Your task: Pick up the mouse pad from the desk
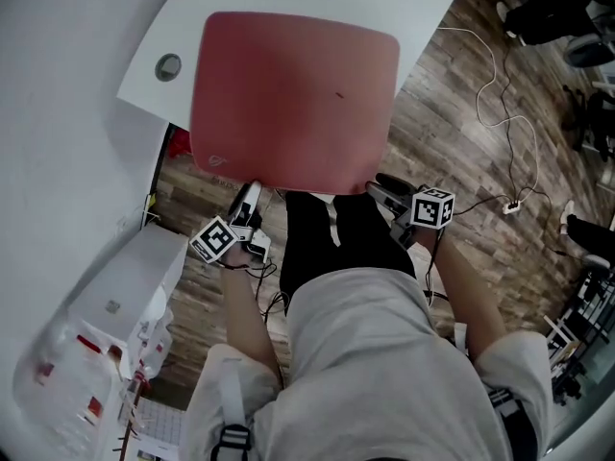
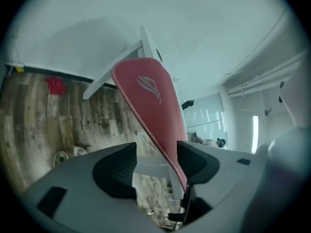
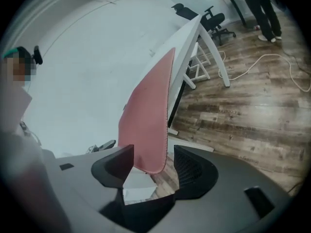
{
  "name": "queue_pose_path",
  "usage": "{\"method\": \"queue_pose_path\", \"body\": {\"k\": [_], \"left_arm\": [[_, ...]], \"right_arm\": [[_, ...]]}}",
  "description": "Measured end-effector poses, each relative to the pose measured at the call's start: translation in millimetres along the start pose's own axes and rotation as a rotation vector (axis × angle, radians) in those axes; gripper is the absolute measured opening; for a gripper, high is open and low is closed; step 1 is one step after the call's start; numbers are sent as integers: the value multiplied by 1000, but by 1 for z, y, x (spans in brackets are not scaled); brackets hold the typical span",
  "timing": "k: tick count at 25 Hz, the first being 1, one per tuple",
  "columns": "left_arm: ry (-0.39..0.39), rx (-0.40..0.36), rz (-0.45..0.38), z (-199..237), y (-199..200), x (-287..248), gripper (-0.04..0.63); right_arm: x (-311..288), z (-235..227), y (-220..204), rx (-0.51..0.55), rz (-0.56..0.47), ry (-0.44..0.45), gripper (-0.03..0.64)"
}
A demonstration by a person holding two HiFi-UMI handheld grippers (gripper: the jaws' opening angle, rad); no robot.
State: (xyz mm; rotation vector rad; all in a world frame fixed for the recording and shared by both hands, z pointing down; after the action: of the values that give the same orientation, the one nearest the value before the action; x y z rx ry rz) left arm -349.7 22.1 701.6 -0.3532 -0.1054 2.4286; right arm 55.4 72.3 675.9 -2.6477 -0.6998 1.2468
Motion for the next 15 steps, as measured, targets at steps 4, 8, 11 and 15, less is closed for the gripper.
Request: {"method": "queue_pose_path", "body": {"k": [4,8,11,15], "left_arm": [[-161,151,10,8,-3,-14,265],[-206,188,-5,12,1,-17,268],[-214,171,5,7,9,-19,267],[-134,50,101,0,21,-15,222]], "right_arm": [[-6,-10,-1,-137,-61,43,256],[-9,-7,3,-183,-105,111,258],[-12,1,6,-157,-112,109,256],[-6,-8,2,-128,-122,-8,111]]}}
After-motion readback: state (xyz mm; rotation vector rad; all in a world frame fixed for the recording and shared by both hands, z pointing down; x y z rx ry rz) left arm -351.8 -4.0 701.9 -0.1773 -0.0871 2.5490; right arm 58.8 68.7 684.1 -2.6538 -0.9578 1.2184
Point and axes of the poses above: the fingertips, and each gripper's own axes: x backward along the fingers, z to its left, y out of its top, the point moved 9 cm from there along x, backward along the fingers, and after that the axes turned 11 degrees about -y, right-handed, at the moved point
